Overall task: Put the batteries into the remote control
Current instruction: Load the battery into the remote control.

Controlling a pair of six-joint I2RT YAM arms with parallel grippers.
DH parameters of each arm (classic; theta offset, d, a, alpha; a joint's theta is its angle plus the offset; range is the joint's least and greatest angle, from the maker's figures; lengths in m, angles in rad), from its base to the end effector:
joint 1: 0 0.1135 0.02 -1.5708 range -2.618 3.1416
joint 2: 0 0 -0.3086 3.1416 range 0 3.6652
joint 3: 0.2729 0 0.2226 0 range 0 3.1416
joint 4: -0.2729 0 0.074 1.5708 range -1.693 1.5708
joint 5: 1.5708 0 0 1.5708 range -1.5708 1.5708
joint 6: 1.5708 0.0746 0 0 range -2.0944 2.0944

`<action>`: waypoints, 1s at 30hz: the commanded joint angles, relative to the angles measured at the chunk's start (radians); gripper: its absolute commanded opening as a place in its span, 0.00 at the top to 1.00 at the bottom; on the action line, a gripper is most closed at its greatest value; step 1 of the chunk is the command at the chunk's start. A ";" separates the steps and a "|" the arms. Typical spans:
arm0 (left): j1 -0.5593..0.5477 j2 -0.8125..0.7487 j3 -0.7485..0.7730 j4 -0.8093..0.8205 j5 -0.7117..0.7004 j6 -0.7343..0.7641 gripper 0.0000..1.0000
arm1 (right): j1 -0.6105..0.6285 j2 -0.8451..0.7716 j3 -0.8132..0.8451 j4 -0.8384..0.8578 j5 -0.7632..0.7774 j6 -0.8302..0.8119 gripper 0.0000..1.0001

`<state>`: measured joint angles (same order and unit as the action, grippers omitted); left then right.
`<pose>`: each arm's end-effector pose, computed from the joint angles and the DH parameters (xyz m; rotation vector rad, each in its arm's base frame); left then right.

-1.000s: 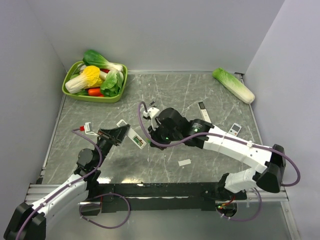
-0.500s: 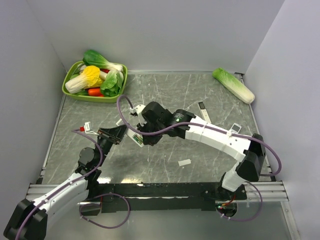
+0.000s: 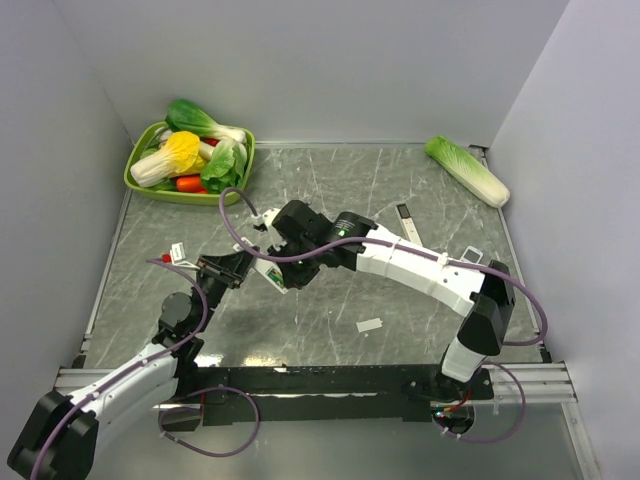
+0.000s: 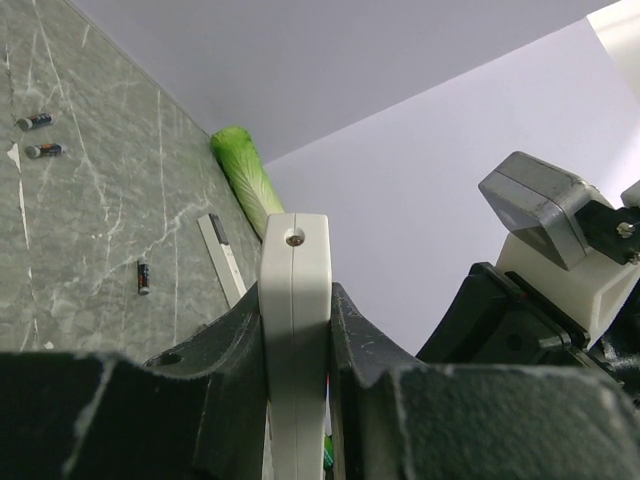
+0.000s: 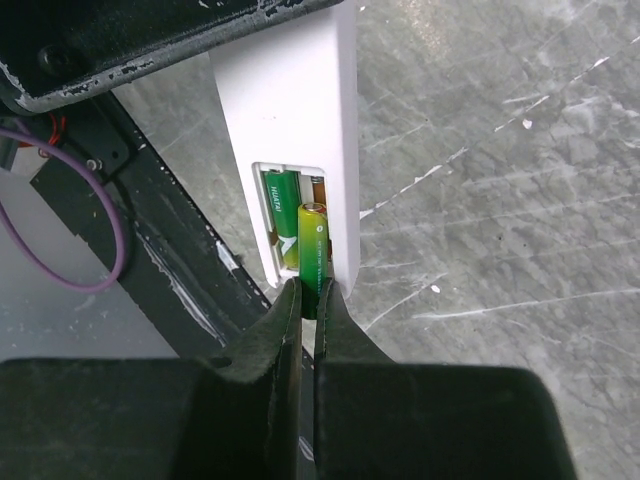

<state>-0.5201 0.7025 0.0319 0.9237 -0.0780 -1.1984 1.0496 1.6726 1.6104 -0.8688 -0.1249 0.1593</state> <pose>0.1186 -0.0612 0.2638 -0.5543 1.3504 -1.3889 0.1699 0.3146 0.3483 -1.1744 2.3359 0.6266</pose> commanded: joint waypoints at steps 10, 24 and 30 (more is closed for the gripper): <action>0.002 0.015 -0.156 0.121 -0.011 -0.132 0.98 | 0.007 0.070 0.095 -0.062 0.022 -0.007 1.00; 0.002 0.078 -0.174 0.199 -0.008 -0.194 0.98 | 0.007 0.153 0.192 -0.168 0.025 -0.023 0.90; 0.002 0.032 -0.184 0.159 -0.038 -0.217 0.98 | 0.009 0.150 0.195 -0.200 0.037 -0.021 0.89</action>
<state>-0.5163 0.7895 0.0319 0.9283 -0.0952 -1.3151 1.0492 1.7977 1.7691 -1.0096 -0.0937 0.1402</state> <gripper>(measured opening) 0.275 0.115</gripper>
